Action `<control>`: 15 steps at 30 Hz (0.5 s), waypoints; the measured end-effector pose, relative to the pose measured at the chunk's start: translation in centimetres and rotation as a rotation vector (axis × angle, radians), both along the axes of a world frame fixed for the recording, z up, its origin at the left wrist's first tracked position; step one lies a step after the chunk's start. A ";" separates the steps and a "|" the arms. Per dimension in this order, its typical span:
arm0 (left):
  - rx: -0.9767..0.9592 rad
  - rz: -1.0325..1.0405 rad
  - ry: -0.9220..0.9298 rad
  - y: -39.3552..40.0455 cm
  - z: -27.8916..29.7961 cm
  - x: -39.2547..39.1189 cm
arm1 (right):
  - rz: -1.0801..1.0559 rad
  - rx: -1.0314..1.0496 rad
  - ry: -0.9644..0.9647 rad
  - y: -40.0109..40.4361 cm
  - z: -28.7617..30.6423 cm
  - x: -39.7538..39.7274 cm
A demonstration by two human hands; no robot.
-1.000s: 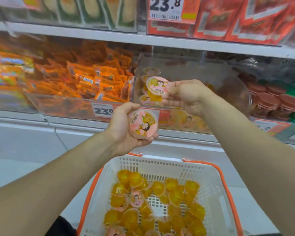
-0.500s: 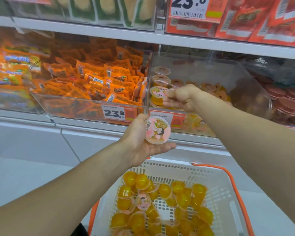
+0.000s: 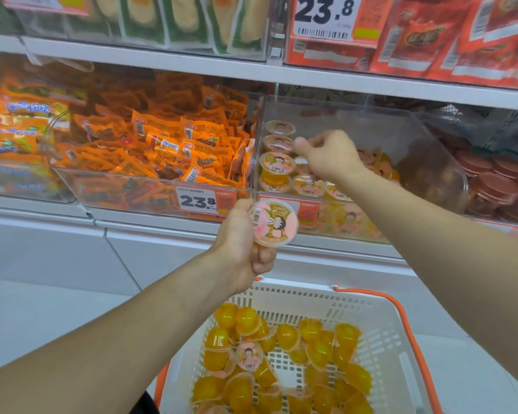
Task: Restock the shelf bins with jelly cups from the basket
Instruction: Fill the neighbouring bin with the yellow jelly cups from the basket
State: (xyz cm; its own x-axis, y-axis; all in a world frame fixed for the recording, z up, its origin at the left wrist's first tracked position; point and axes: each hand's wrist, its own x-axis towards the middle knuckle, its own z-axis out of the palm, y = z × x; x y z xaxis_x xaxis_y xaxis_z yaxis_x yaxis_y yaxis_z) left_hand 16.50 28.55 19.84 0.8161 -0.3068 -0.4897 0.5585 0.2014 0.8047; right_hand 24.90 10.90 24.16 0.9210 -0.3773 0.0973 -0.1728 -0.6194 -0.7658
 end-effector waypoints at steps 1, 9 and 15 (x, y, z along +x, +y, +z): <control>-0.028 0.014 -0.013 0.0 0.1 0.0 | 0.033 -0.054 -0.132 0.1 0.6 -1.7; -0.352 -0.021 -0.189 -2.5 1.0 -0.6 | 0.285 0.404 -0.004 1.0 -1.1 -11.3; -0.011 -0.135 -0.491 -2.9 1.2 -0.9 | 0.272 0.496 -0.089 -0.7 -2.5 -12.2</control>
State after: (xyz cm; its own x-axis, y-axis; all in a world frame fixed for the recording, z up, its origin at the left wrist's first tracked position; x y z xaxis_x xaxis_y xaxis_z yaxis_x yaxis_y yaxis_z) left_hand 15.56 25.68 21.01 0.9019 -0.4286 -0.0546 0.1368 0.1633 0.9770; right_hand 12.66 10.23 21.63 0.9877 -0.1479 0.0506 0.0210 -0.1949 -0.9806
